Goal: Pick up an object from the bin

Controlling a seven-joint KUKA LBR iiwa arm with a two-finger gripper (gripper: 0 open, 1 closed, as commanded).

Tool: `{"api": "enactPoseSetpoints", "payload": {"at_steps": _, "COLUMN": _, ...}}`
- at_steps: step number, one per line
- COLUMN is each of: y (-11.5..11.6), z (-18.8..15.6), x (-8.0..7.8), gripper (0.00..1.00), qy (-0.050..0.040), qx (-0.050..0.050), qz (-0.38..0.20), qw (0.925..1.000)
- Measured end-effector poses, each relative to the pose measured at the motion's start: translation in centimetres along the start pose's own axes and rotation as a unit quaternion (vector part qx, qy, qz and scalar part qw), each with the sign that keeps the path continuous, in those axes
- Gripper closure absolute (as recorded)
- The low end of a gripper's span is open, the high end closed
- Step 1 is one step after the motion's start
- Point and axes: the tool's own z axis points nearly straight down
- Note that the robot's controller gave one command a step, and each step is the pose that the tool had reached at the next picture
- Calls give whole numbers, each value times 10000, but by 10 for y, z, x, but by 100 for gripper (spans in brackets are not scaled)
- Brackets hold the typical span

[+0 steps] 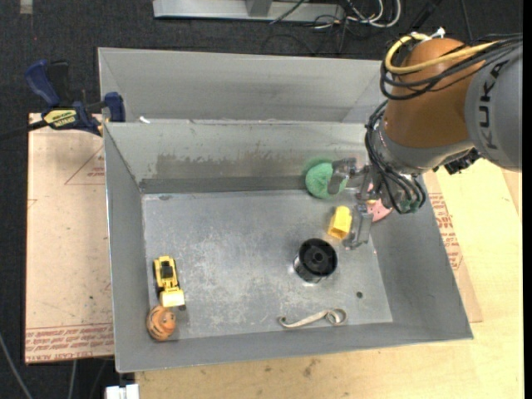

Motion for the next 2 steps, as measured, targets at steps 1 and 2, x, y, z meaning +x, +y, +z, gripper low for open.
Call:
{"api": "enactPoseSetpoints", "payload": {"at_steps": 1, "y": 0, "z": -5, "x": -2, "gripper": 0, "qy": -39, "qx": 4, "qz": -5, "qw": 10000}}
{"api": "enactPoseSetpoints", "payload": {"at_steps": 2, "y": 5, "z": 43, "x": -6, "gripper": 0, "qy": -78, "qx": 8, "qz": -55, "qw": 10000}}
